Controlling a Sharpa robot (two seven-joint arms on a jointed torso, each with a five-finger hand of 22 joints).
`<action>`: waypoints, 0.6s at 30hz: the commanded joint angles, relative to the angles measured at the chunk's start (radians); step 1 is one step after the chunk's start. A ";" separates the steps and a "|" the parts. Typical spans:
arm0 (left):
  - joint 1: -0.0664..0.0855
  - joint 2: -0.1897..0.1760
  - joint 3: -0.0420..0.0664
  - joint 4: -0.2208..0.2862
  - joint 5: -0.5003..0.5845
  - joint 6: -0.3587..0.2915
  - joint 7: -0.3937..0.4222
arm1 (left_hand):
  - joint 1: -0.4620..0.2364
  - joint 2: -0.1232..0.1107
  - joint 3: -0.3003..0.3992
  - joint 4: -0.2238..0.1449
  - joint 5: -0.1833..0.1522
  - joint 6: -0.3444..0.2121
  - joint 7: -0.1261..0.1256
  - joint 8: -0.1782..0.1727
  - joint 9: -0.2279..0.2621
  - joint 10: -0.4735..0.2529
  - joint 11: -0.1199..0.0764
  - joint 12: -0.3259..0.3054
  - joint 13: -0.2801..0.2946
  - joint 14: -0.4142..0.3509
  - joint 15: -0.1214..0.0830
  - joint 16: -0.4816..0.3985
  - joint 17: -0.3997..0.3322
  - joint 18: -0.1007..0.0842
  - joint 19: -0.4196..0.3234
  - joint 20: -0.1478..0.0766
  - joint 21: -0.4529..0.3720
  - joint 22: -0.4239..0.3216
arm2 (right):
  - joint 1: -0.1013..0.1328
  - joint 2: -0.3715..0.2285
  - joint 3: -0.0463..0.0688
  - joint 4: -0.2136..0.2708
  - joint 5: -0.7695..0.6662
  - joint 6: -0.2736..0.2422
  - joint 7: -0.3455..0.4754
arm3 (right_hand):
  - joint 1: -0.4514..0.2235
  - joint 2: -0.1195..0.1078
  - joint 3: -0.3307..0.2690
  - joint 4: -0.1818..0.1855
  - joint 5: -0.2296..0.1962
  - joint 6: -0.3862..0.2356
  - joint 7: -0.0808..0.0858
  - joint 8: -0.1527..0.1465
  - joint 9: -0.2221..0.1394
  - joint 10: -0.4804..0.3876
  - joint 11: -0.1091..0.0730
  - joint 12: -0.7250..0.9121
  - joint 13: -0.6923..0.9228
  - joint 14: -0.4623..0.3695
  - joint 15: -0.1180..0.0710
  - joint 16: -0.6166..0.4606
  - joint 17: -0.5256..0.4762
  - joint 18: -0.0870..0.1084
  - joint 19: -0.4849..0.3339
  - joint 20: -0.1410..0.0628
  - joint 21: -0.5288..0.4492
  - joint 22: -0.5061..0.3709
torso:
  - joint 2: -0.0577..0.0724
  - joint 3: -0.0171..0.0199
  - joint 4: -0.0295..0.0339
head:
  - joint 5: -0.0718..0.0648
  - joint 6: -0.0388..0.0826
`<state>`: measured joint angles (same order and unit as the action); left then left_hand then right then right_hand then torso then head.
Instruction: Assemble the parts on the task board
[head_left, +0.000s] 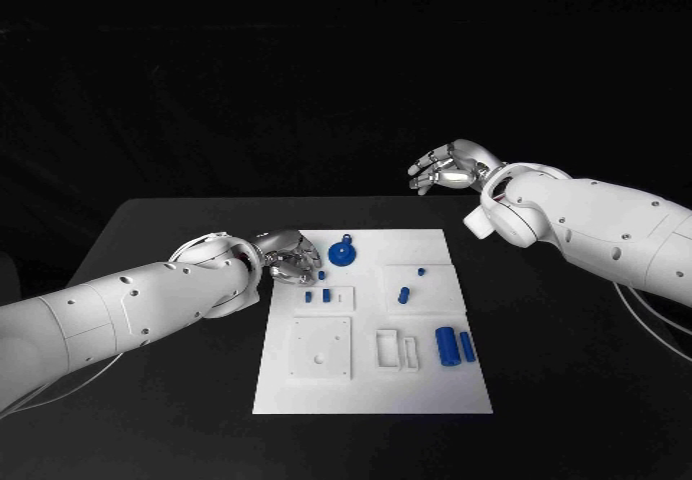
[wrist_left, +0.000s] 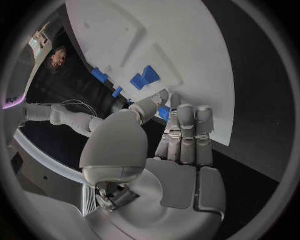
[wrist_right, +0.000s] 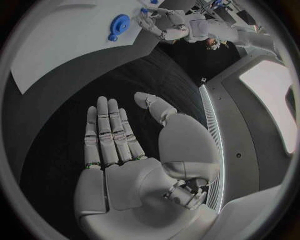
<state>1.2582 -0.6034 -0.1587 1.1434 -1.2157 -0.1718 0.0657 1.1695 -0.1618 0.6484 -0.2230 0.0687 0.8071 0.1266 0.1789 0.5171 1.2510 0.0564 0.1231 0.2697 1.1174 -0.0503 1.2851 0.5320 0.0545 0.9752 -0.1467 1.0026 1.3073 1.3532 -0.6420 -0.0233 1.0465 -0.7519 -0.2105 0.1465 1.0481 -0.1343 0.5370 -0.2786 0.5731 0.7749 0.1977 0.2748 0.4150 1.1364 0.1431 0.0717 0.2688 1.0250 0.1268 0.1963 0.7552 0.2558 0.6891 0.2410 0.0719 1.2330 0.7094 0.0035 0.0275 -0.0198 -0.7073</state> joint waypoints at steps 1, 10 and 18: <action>-0.004 -0.005 -0.002 -0.005 0.012 0.018 -0.013 | -0.002 -0.010 -0.001 0.006 0.000 -0.008 -0.001 -0.005 -0.001 -0.017 0.010 -0.002 0.001 -0.003 0.005 -0.002 -0.001 0.072 -0.004 0.002 -0.007 0.015 | -0.009 -0.003 0.000 0.001 -0.014 0.041 -0.010 | 0.001 0.000 0.002 -0.003 -0.003 -0.008 0.024 0.000 -0.001 -0.009 0.000 -0.005 -0.001 -0.007 -0.002 -0.004 -0.001 -0.018 -0.009 0.002 -0.006 0.001 | 0.001 0.0009 -0.0003 | -0.001 0.002; -0.003 -0.033 0.017 -0.038 0.301 -0.081 0.017 | 0.008 0.023 0.008 0.015 0.016 0.043 0.040 0.036 0.012 -0.022 0.014 -0.011 0.005 -0.006 0.009 -0.005 -0.006 0.075 -0.006 0.007 -0.011 0.013 | -0.019 -0.034 0.000 0.020 -0.204 0.120 -0.014 | 0.082 0.015 0.033 -0.013 -0.108 0.095 -0.026 0.070 0.054 0.108 -0.062 0.080 0.071 0.099 -0.061 0.087 0.082 0.006 0.129 -0.019 0.030 0.000 | 0.000 0.0005 0.0016 | -0.005 0.012; 0.007 -0.090 0.055 -0.002 0.678 -0.137 0.157 | -0.032 0.016 0.007 0.040 -0.008 0.047 0.048 0.064 0.015 -0.059 0.037 -0.036 0.005 -0.088 0.033 -0.124 -0.065 0.054 -0.083 0.033 -0.102 -0.026 | -0.030 -0.083 -0.001 0.076 -0.389 0.119 -0.030 | 0.119 0.014 0.084 -0.012 -0.181 0.062 -0.048 0.044 0.062 -0.001 -0.021 0.029 0.092 0.200 -0.109 0.164 0.179 0.006 0.278 -0.065 0.072 -0.005 | -0.001 0.0024 0.0003 | -0.012 0.028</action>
<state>1.2598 -0.6887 -0.1050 1.1285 -0.7781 -0.2687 0.1230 1.1479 -0.1461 0.6556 -0.1866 0.0638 0.8558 0.1751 0.2404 0.5322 1.1998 0.0914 0.0913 0.2765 1.0388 -0.0192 1.1723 0.4724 0.0530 0.9001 -0.1154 0.9093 1.2852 1.3255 -0.7211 -0.0240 1.1089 -1.0143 -0.1134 0.1256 1.1574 -0.1172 0.6158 -0.2910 0.3959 0.8316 0.1516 0.3190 0.4766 1.1417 0.1232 0.1032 0.3607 1.2119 0.0239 0.3526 0.9279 0.2558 0.9523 0.1810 0.1377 1.2255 0.7087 0.0047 0.0277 -0.0281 -0.6834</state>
